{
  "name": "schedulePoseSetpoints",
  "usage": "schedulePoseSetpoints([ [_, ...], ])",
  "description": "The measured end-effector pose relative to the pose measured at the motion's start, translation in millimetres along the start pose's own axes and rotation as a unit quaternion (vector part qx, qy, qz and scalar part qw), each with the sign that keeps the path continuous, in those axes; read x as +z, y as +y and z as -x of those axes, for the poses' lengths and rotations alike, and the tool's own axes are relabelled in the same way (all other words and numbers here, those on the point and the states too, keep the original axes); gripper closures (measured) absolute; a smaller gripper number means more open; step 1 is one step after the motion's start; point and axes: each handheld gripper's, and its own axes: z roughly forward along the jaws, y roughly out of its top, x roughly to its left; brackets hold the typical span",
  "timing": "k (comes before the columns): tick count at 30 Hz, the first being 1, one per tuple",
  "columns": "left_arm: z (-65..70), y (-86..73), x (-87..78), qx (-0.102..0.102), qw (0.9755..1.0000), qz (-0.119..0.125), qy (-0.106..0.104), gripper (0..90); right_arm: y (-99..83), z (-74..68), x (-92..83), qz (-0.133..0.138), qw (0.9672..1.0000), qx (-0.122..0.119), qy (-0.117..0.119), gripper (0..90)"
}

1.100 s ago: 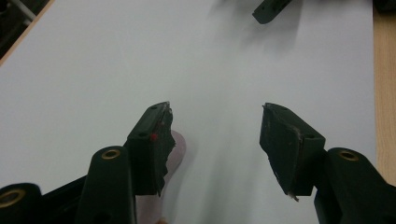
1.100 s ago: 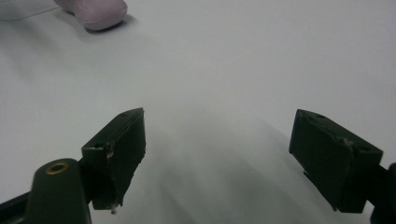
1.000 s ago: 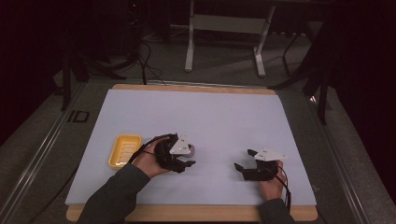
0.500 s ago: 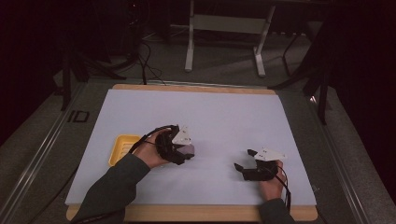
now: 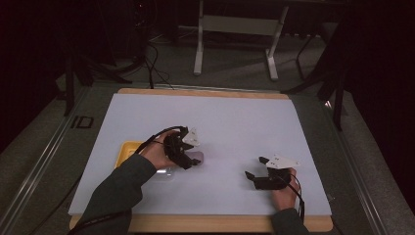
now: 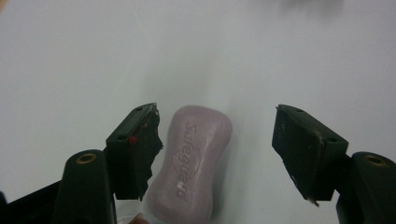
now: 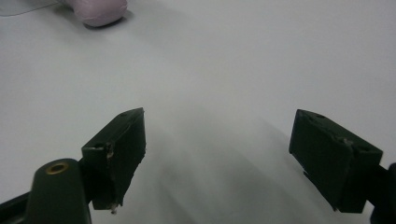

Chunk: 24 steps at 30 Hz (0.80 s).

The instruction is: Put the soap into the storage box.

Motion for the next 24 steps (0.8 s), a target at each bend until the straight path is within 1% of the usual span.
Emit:
schedulePoseSetpoints([
  [8,-9.7,-1.9,5.4,-0.01,0.9998,-0.018,-0.008,31.6,0.5,-0.5,1.0,-0.006,1.0,-0.003,0.001,18.3],
  [15,-18.8,-6.2,12.7,-0.02,0.9987,-0.03,-0.037,29.6,0.6,-0.6,1.4,-0.008,1.0,-0.003,0.002,18.3],
  [21,-23.3,-10.4,23.3,-0.03,0.9974,-0.05,-0.043,25.6,0.7,-0.8,1.6,-0.01,0.9999,-0.004,0.001,18.3],
  [24,-24.9,-12.5,30.7,-0.031,0.9966,-0.064,-0.042,24.1,0.7,-0.8,1.5,-0.01,0.9999,-0.003,0.002,18.3],
])
